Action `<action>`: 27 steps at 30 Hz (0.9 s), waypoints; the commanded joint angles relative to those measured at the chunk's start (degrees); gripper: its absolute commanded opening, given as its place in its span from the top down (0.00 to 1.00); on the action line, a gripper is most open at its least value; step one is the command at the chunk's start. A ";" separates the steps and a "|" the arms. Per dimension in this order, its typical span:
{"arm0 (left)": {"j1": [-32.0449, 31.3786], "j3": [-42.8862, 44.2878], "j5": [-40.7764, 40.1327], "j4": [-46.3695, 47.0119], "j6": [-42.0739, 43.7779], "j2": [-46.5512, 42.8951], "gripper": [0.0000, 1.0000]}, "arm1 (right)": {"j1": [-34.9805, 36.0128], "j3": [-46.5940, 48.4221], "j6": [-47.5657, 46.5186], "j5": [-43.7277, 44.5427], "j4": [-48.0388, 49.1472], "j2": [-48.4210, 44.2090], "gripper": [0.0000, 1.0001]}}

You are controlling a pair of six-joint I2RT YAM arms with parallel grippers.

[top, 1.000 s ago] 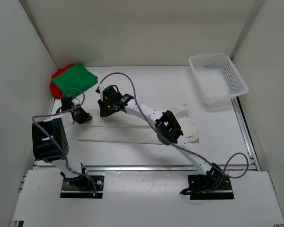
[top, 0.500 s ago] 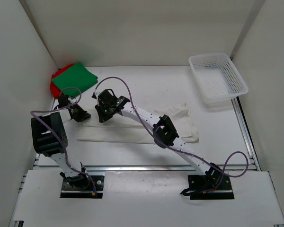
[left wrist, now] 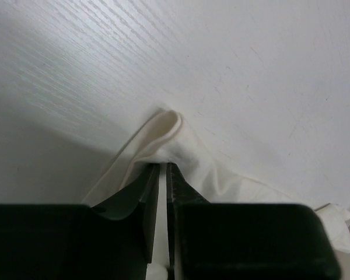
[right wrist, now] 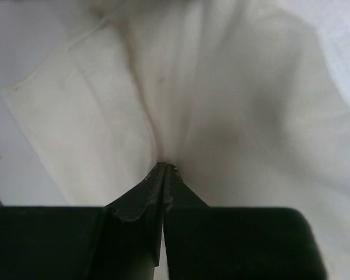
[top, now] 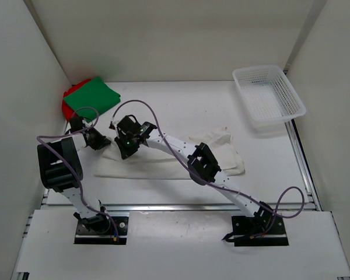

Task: Fold and stack the t-shirts
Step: Fold the other side of the tshirt into a rectangle

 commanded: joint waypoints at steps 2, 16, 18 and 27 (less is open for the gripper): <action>1.30 1.75 0.01 -0.16 0.51 0.71 0.77 | 7.50 -4.06 -2.00 0.81 -5.49 -9.94 1.00; 4.82 -1.15 0.63 0.20 -2.31 -7.36 0.79 | 5.33 -22.03 -4.37 15.84 -10.68 -27.51 1.00; 1.93 -1.06 0.19 0.45 -2.57 -10.00 0.78 | 1.38 -34.30 -4.37 16.63 -2.99 -35.22 1.00; -20.11 -10.88 -5.08 13.60 -10.54 -19.85 0.73 | -30.75 -91.58 5.72 4.71 31.13 -70.87 1.00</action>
